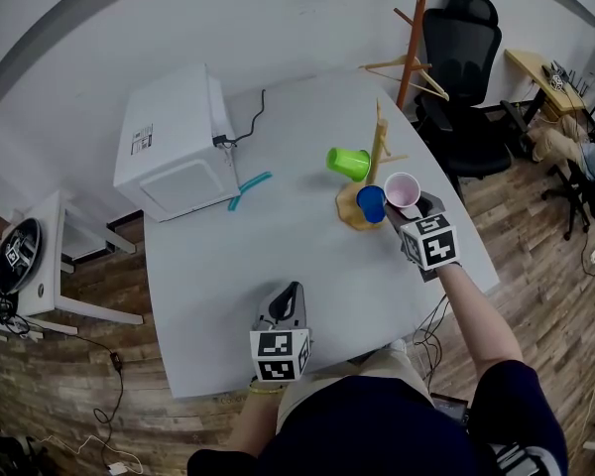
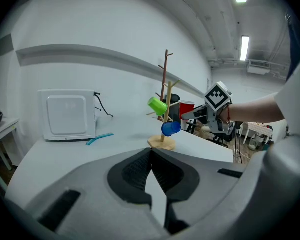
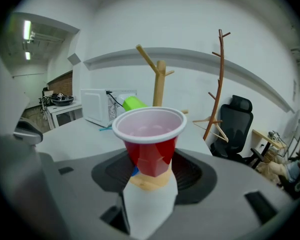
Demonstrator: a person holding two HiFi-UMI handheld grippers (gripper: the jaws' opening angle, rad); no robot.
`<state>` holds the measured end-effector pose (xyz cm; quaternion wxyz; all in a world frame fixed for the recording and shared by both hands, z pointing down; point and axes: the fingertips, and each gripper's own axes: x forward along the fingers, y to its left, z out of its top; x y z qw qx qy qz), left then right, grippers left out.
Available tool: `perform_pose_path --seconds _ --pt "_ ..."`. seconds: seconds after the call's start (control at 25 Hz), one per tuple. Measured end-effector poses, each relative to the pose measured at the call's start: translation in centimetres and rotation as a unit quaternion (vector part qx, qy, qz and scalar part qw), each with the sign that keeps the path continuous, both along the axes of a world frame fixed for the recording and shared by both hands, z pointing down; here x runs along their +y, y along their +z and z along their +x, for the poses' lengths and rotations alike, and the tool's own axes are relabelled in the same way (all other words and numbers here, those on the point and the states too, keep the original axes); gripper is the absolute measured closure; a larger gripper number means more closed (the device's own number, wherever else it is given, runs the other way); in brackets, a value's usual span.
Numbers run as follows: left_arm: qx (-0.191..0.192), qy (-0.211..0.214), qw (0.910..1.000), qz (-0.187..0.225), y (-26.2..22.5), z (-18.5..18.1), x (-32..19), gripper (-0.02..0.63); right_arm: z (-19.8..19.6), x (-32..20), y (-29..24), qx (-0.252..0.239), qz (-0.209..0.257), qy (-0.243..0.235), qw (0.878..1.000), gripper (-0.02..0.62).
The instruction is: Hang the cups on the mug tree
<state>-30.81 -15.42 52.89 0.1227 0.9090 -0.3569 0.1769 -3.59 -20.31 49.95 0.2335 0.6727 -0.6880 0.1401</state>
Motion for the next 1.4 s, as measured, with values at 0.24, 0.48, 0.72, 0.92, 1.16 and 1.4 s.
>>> perform_pose_path --seconds 0.24,0.48,0.72,0.92,1.16,1.4 --pt "-0.002 -0.006 1.0 0.0 0.1 0.0 -0.2 0.586 2.3 -0.8 0.9 0.026 -0.02 0.008 0.999 0.354" --pt "-0.002 -0.011 0.9999 -0.001 0.1 0.0 -0.3 0.586 4.2 -1.3 1.4 0.045 -0.037 0.013 0.998 0.354" --pt "-0.003 -0.016 0.9999 -0.001 0.2 0.0 -0.5 0.586 6.2 -1.7 2.1 0.063 -0.055 0.02 0.996 0.354" --pt "-0.003 -0.023 0.9997 -0.002 0.2 -0.2 -0.5 0.586 7.3 -2.3 2.0 0.078 -0.066 0.023 0.994 0.354" --pt "-0.004 -0.031 0.9995 -0.005 0.4 -0.7 -0.6 0.586 8.0 -3.3 0.9 0.104 -0.07 0.019 0.992 0.354" --pt "-0.003 -0.032 0.9995 -0.006 0.5 -0.8 -0.5 0.586 7.8 -4.0 -0.1 0.154 -0.072 -0.002 0.985 0.353"
